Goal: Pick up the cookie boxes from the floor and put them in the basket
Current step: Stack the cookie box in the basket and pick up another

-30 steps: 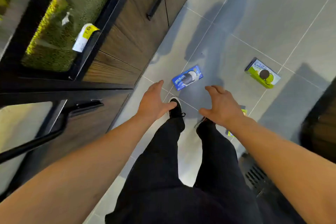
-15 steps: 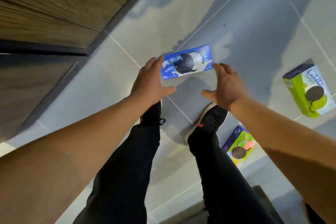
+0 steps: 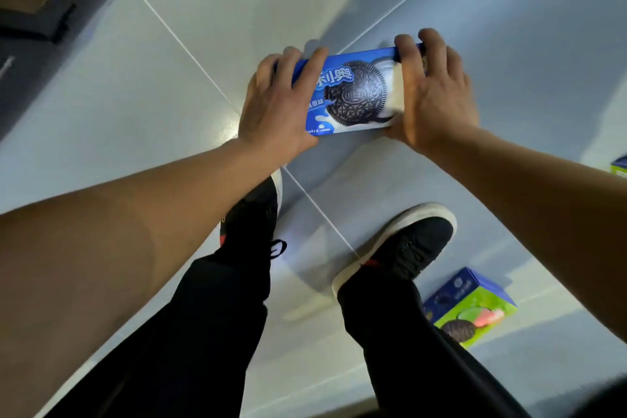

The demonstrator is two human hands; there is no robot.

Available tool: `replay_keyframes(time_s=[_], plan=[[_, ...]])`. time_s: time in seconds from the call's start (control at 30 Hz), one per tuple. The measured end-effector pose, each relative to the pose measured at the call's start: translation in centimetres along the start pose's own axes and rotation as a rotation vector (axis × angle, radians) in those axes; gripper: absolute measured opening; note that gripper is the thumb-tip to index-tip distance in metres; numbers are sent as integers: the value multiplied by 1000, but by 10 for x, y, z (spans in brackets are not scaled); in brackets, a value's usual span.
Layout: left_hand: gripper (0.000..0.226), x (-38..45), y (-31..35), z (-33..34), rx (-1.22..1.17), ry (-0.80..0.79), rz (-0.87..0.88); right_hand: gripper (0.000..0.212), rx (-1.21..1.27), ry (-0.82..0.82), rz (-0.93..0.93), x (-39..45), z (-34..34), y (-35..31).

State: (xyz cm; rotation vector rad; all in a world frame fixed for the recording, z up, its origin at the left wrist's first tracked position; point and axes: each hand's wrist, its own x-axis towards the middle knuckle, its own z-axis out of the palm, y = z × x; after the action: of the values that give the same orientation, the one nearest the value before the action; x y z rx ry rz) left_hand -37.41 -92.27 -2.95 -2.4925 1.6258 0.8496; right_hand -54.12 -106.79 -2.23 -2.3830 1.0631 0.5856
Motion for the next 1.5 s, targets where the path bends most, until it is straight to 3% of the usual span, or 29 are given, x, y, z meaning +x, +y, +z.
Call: replay_keyframes(time_s=[0.13, 0.47, 0.7, 0.87, 0.93, 1.03, 1.2, 1.3, 1.37, 1.43, 1.5], plan=[[108, -41, 18, -62, -14, -33, 24, 109, 65, -38, 16, -52, -53, -16], [118, -237, 104, -348, -114, -76, -44, 111, 47, -110, -64, -261, -318, -98], [108, -352, 155, -479, -258, 80, -221, 118, -21, -56, -303, -347, -457, -140], [115, -435, 161, -538, -494, 29, -350, 112, 47, -125, -572, -390, -515, -171], [110, -468, 151, -557, -799, -46, -493, 100, 124, -107, -682, -400, -531, -194], [96, -531, 127, -570, -1252, -29, -639, 90, 128, -120, -840, -413, -549, -252], [83, -632, 94, -559, -1637, 47, -626, 78, 53, -109, -1106, -450, -550, -354], [75, -697, 72, -540, -1768, 192, -640, 68, -16, -68, -1239, -481, -534, -417], [59, -751, 55, -519, -1841, 323, -657, 66, -94, -57, -1336, -511, -513, -467], [45, -805, 40, -495, -1880, 503, -745, 65, -154, -18, -1424, -543, -486, -515], [45, -846, 28, -477, -1872, 702, -850, 64, -183, 32, -1474, -570, -463, -555]])
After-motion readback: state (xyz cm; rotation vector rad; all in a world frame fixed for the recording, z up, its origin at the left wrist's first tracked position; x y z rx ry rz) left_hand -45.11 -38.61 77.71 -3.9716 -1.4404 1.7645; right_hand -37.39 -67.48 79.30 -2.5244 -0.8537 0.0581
